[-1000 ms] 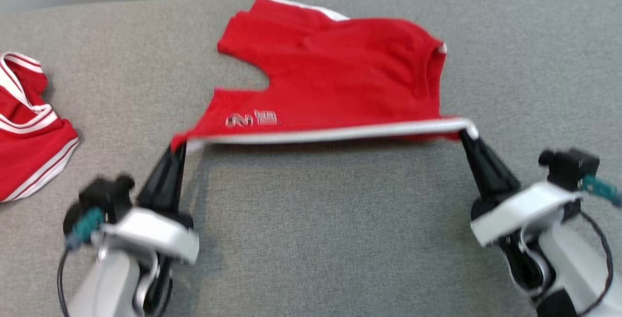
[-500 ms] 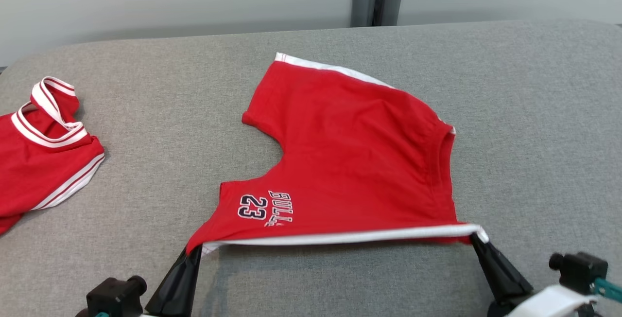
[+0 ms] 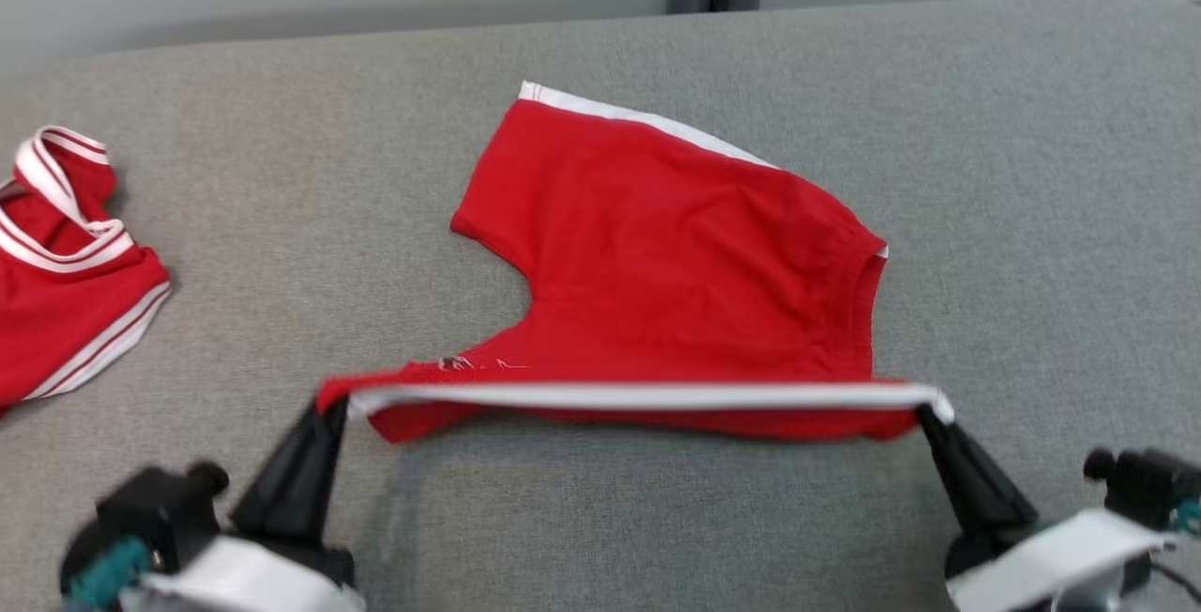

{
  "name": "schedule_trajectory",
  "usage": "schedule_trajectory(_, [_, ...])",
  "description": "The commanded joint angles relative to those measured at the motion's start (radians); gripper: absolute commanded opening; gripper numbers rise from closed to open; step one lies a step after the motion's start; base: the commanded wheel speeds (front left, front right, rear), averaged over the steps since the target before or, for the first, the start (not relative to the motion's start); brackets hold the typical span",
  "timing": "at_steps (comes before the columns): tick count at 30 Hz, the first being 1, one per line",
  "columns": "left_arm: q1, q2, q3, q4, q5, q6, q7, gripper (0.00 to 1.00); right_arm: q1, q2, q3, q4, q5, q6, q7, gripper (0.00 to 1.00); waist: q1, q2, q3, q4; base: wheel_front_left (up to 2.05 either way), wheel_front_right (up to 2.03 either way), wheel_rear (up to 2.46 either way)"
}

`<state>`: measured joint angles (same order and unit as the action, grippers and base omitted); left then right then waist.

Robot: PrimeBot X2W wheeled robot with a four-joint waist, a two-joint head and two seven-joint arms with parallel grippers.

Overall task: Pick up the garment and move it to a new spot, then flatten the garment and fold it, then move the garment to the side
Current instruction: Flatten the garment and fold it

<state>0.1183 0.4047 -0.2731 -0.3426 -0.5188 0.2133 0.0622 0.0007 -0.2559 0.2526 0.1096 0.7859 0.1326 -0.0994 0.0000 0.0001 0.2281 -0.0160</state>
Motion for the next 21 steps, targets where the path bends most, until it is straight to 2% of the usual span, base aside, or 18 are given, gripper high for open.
schedule_trajectory(1, [-0.059,0.021,0.028,0.012,0.009,-0.003,0.005,0.00,-0.037,0.015,-0.040,-0.013,-0.023,-0.004,0.017,0.00,0.0000,-0.0001,0.030,-0.018,0.00,0.00,0.00])
schedule_trajectory(6, [-0.266,0.045,0.043,0.079,-0.009,-0.054,0.044,0.00,-0.158,0.111,-0.092,-0.041,-0.094,-0.003,0.092,0.00,0.0000,-0.0001,0.108,-0.050,0.00,0.00,0.00])
schedule_trajectory(9, [-0.411,0.060,0.039,0.161,-0.018,-0.103,0.071,0.00,-0.250,0.146,-0.093,-0.026,-0.132,-0.003,0.117,0.00,0.0000,-0.0001,0.159,-0.072,0.00,0.00,0.00])
schedule_trajectory(10, [-0.411,0.060,0.039,0.161,-0.018,-0.103,0.071,0.00,-0.250,0.146,-0.093,-0.026,-0.132,-0.003,0.117,0.00,0.0000,-0.0001,0.159,-0.072,0.00,0.00,0.00])
schedule_trajectory(11, [-0.508,0.065,0.029,0.223,-0.019,-0.136,0.083,0.00,-0.310,0.164,-0.082,-0.005,-0.146,-0.002,0.126,0.00,0.0000,-0.0001,0.191,-0.086,0.00,0.00,0.00])
schedule_trajectory(17, [-0.760,0.057,-0.026,0.439,-0.001,-0.238,0.098,0.00,-0.455,0.191,-0.055,0.104,-0.159,-0.002,0.100,0.00,0.0000,-0.0001,0.268,-0.123,0.00,0.00,0.00])
schedule_trajectory(18, [-0.760,0.057,-0.026,0.439,-0.001,-0.238,0.098,0.00,-0.455,0.191,-0.055,0.104,-0.159,-0.002,0.100,0.00,0.0000,-0.0001,0.268,-0.123,0.00,0.00,0.00])
schedule_trajectory(21, [-0.861,0.045,-0.049,0.550,0.012,-0.274,0.088,0.00,-0.507,0.198,-0.036,0.156,-0.147,-0.002,0.074,0.00,0.0000,-0.0001,0.301,-0.143,0.00,0.00,0.00])
